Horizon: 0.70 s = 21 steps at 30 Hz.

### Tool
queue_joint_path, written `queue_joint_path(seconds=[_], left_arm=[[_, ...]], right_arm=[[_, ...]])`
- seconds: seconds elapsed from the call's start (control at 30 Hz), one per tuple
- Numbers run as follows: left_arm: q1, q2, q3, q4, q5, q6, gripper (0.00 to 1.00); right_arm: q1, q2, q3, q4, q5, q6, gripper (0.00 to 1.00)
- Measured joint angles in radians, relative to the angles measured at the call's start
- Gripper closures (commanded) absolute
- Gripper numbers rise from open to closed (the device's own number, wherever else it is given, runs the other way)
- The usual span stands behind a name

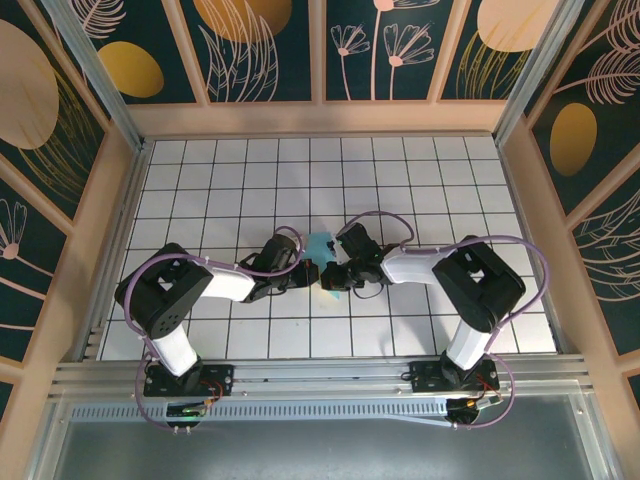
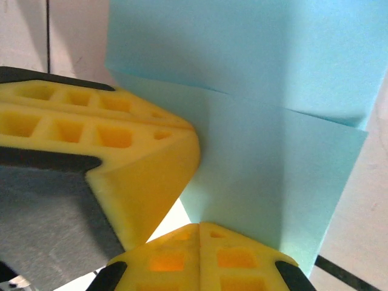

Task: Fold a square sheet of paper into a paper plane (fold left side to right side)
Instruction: Third fold the triangle at the center of the table.

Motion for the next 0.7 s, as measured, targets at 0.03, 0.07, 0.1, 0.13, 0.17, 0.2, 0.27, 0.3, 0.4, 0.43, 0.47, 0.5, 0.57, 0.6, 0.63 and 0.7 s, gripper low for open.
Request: queue_joint_path(seconds=[0.03, 0.07, 0.1, 0.13, 0.17, 0.2, 0.27, 0.3, 0.4, 0.43, 0.47, 0.5, 0.57, 0.6, 0.63, 0.7], left_arm=[[0.000, 0.000, 0.000, 0.000, 0.000, 0.000, 1.00], [0.000, 0.000, 0.000, -0.001, 0.000, 0.000, 1.00], [0.000, 0.000, 0.000, -0.001, -0.001, 0.000, 1.00], [0.000, 0.000, 0.000, -0.001, -0.001, 0.000, 1.00], [0.000, 0.000, 0.000, -0.001, -0.002, 0.000, 1.00], [-0.001, 0.000, 0.000, -0.001, -0.004, 0.001, 1.00], [-0.002, 0.000, 0.000, -0.002, -0.005, 0.004, 1.00], [-0.003, 0.000, 0.002, -0.003, -0.006, 0.005, 1.00], [-0.005, 0.001, 0.006, -0.013, -0.011, 0.012, 1.00], [-0.006, 0.001, 0.008, -0.016, -0.012, 0.015, 1.00], [-0.005, 0.001, 0.009, -0.018, -0.012, 0.016, 1.00], [-0.006, 0.002, 0.010, -0.018, -0.012, 0.017, 1.00], [-0.006, 0.002, 0.012, -0.022, -0.012, 0.019, 1.00], [-0.006, 0.003, 0.013, -0.023, -0.012, 0.019, 1.00], [-0.006, 0.003, 0.013, -0.024, -0.012, 0.019, 1.00], [-0.006, 0.003, 0.014, -0.025, -0.012, 0.019, 1.00]], right_arm=[[0.000, 0.002, 0.000, 0.000, 0.000, 0.000, 1.00], [0.000, 0.002, 0.000, 0.000, 0.000, 0.000, 1.00], [0.000, 0.002, -0.001, 0.000, 0.000, 0.000, 1.00], [0.000, 0.002, -0.002, 0.001, 0.000, 0.000, 1.00], [0.000, 0.002, -0.004, 0.003, 0.001, 0.000, 1.00], [0.000, 0.001, -0.006, 0.006, 0.001, 0.000, 1.00], [0.000, -0.005, -0.016, 0.016, 0.003, 0.000, 1.00], [0.000, -0.009, -0.021, 0.018, 0.004, 0.000, 1.00], [0.003, -0.027, -0.040, 0.017, 0.010, -0.001, 1.00], [0.005, -0.036, -0.048, 0.014, 0.011, -0.001, 1.00], [0.005, -0.045, -0.055, 0.008, 0.012, -0.001, 1.00], [0.006, -0.054, -0.062, 0.003, 0.013, -0.002, 1.00], [0.006, -0.072, -0.076, -0.012, 0.016, -0.005, 1.00], [0.006, -0.079, -0.081, -0.018, 0.019, -0.007, 1.00], [0.006, -0.086, -0.087, -0.023, 0.020, -0.009, 1.00], [0.006, -0.097, -0.096, -0.030, 0.024, -0.014, 1.00]])
